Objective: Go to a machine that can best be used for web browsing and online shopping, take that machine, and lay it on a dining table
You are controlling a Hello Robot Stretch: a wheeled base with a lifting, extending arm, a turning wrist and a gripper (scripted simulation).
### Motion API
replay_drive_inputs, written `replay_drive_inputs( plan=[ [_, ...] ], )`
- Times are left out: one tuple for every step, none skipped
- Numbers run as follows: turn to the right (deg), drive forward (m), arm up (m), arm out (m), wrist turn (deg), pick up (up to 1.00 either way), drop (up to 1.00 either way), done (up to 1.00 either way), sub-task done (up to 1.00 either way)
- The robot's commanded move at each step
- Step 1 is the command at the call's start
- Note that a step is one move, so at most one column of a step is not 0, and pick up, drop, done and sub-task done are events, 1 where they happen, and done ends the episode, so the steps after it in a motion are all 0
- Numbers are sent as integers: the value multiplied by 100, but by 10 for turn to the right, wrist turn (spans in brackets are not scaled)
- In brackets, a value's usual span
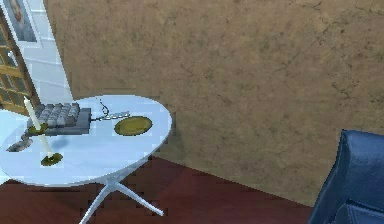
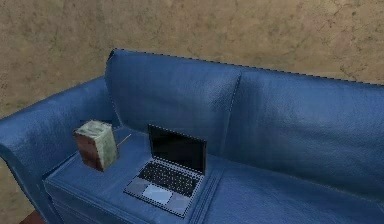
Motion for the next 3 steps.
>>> replay_drive_inputs(
  plan=[
    [0,0,12,0,0,0,0,0,0],
    [0,0,0,24,0,0,0,0,0],
    [0,0,0,0,450,0,0,0,0]
  ],
)
